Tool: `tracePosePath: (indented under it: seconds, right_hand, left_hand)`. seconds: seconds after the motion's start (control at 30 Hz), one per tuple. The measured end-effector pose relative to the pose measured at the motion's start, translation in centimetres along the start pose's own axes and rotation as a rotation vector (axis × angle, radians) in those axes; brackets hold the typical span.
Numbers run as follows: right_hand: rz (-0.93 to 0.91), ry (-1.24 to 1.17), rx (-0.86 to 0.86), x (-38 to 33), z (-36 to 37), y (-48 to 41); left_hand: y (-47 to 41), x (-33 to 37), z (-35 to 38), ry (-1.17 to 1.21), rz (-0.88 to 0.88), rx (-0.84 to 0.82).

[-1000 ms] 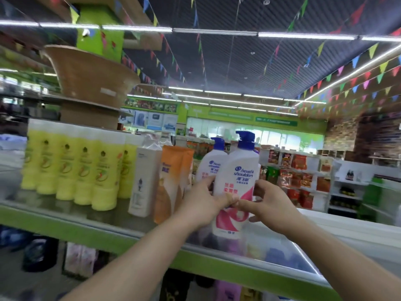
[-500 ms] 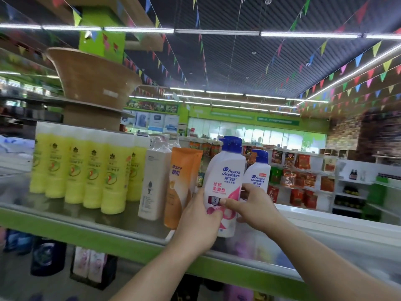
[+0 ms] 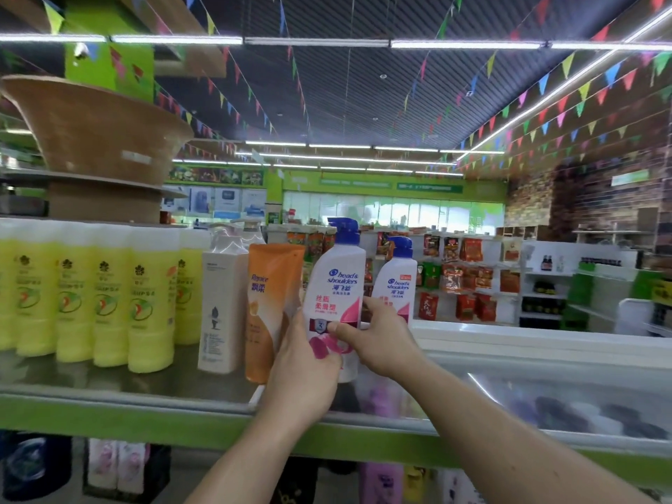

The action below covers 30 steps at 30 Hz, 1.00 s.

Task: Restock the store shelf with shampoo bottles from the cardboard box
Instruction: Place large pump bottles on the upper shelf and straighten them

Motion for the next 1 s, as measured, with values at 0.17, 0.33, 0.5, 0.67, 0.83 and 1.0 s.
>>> tracePosePath:
  seconds: [0.17,0.33,0.5,0.67,0.83,1.0]
  right_hand:
    - [0.015,0.031,0.002,-0.4,0.2,0.5]
    - [0.018,0.036,0.01,-0.7,0.4,1.4]
    - [0.009,0.045,-0.045,-1.2,0.0,2.2]
    - [-0.003,0.132,-0.054,-0.9,-2.6,4.9]
    - [0.033,0.103,-0.01,0.8,-5.5,10.0]
    - [0.132,-0.246,0.15,6.9,-7.6,16.7]
  left_hand:
    - [0.1,-0.2,0.1,-0.03,-0.017,0.022]
    - [0.3,-0.1,0.2,-0.085,-0.018,0.056]
    - [0.4,0.3,0.2,-0.056,-0.009,0.061]
    - [1.7,1.3,-0.2,-0.014,0.047,0.112]
    - [5.5,1.2,-0.3,0.06,0.063,0.139]
    - [11.2,-1.1,0.9,0.082,0.088,0.214]
Point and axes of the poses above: each hand's wrist, its own y-axis away from the middle knuckle, its own z-axis out of the palm, x = y × z, the point moved 6 cm from there along -y, towards the middle knuckle, and after that the axes turned 13 degrees about y, right-handed, at the moved point
